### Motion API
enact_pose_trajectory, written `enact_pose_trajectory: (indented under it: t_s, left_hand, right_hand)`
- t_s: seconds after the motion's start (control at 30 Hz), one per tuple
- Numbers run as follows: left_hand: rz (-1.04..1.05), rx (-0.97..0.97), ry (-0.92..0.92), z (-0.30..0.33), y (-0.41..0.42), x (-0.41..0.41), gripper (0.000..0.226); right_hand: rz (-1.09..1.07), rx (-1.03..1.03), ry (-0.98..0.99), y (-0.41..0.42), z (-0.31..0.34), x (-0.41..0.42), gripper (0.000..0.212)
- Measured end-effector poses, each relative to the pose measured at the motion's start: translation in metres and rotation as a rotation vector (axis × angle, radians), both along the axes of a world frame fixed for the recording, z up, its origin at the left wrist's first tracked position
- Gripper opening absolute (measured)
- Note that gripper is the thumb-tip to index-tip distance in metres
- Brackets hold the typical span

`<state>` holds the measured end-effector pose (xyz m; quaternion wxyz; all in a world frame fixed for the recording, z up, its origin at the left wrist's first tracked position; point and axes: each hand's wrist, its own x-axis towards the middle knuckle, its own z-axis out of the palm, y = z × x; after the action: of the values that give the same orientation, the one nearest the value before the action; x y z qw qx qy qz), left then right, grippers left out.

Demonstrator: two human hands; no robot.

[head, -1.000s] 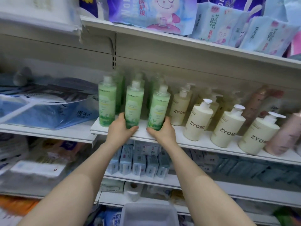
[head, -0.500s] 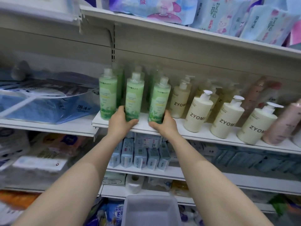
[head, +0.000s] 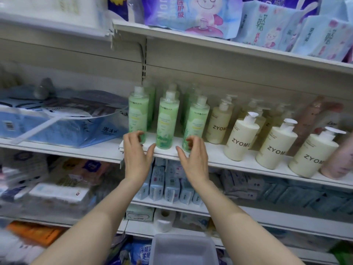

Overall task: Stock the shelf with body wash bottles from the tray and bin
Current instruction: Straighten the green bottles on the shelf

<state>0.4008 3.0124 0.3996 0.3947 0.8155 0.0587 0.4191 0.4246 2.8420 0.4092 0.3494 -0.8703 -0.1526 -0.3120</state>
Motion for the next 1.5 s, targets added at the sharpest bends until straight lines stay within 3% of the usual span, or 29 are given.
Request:
enact_pose_trajectory:
  t_s: [0.1, 0.2, 0.27, 0.73, 0.87, 0.93, 1.03, 1.13, 1.2, 1.3, 1.5]
  left_hand:
    - [0.068, -0.028, 0.042, 0.009, 0.018, 0.007, 0.068]
    - [0.026, -0.014, 0.195, 0.013, 0.037, 0.018, 0.087]
    - [-0.02, 0.023, 0.26, 0.012, 0.047, 0.025, 0.084]
    - [0.049, 0.047, 0.294, 0.01, 0.053, 0.032, 0.067]
    - [0.034, -0.006, 0.289, 0.011, 0.05, 0.031, 0.078]
    - [0.079, -0.027, 0.215, 0.01, 0.043, 0.022, 0.082]
    - [0.071, 0.076, 0.03, 0.005, 0.022, 0.005, 0.064]
    - [-0.063, 0.121, 0.096, 0.002, -0.007, 0.003, 0.06]
    - [-0.093, 0.115, 0.17, 0.001, -0.023, 0.01, 0.07]
    - [-0.043, 0.065, 0.269, 0.004, -0.035, 0.028, 0.084]
    - [0.105, 0.11, 0.364, 0.008, -0.038, 0.043, 0.053]
  right_hand:
    - [0.068, -0.042, 0.092, 0.024, 0.001, 0.004, 0.056]
    - [0.055, -0.036, 0.172, 0.043, 0.004, 0.007, 0.071]
    - [0.024, -0.022, 0.236, 0.051, 0.007, 0.011, 0.076]
    - [-0.018, 0.019, 0.332, 0.064, 0.009, 0.024, 0.058]
    - [-0.008, 0.015, 0.349, 0.062, 0.012, 0.022, 0.055]
    - [0.0, 0.035, 0.3, 0.057, 0.01, 0.016, 0.053]
    - [-0.01, 0.059, 0.059, 0.036, 0.004, 0.004, 0.035]
    - [-0.115, 0.151, -0.034, 0.006, 0.004, 0.0, 0.042]
    - [-0.144, 0.194, 0.084, -0.014, 0.007, 0.007, 0.064]
    - [-0.059, 0.09, 0.361, -0.034, 0.011, 0.026, 0.092]
    - [-0.018, -0.027, 0.458, -0.036, 0.009, 0.052, 0.065]
